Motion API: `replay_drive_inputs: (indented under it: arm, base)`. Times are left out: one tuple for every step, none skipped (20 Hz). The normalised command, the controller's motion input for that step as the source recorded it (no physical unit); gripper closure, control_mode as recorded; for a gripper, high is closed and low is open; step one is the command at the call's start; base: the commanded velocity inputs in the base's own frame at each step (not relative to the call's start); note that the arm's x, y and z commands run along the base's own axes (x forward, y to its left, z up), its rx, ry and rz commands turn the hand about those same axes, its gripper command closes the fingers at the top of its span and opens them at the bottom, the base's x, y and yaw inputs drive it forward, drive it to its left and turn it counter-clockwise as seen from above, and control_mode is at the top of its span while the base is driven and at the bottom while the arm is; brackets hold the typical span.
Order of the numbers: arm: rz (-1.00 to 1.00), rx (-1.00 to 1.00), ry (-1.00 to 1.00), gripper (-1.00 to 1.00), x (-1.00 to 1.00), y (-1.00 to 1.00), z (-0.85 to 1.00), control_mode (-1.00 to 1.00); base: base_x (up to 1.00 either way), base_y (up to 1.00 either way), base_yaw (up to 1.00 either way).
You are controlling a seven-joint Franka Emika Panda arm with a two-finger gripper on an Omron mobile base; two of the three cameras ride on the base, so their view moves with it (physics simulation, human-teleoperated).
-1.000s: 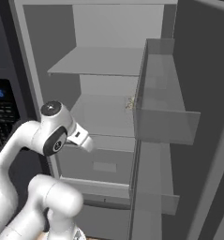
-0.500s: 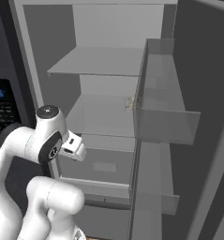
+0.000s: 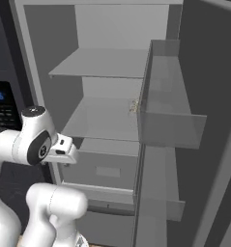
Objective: Place two dumplings into each of the tupperware containers and then place the containers in the fridge.
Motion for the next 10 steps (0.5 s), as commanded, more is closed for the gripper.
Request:
replay_drive_inputs:
  arm:
    - [0.16, 0.08, -0.07, -1.0, -0.21, -0.14, 0.0, -1.0]
    - [0.17, 0.03, -0.05, -1.0, -0.17, -0.01, -0.01, -1.0]
    - [0.2, 0.01, -0.03, -1.0, -0.22, 0.0, 0.0, -1.0]
    - [0.28, 0.0, 0.0, -1.0, -0.39, -0.01, 0.0, -1.0]
    - [0.0, 0.0, 0.0, -1.0, 0.0, 0.0, 0.0, 1.0]
    - [0.0, 0.0, 0.0, -1.0, 0.0, 0.0, 0.0, 1.0]
    - [0.0, 0.0, 0.0, -1.0, 0.0, 0.0, 0.0, 1.0]
    - [0.0, 0.0, 0.0, -1.0, 0.0, 0.0, 0.0, 1.0]
    - [0.0, 0.0, 0.0, -1.0, 0.0, 0.0, 0.0, 1.0]
    - [0.0, 0.0, 0.0, -1.0, 0.0, 0.0, 0.0, 1.0]
  base:
    - [0.0, 0.0, 0.0]
    - [0.0, 0.0, 0.0]
    - [0.0, 0.0, 0.0]
    - [0.0, 0.0, 0.0]
    - [-0.56, -0.01, 0.32]
    - [-0.68, -0.04, 0.34]
    - [-0.77, -0.04, 0.34]
    - [-0.78, -0.01, 0.29]
    - [-0.78, 0.0, 0.25]
    - [-0.76, 0.0, 0.23]
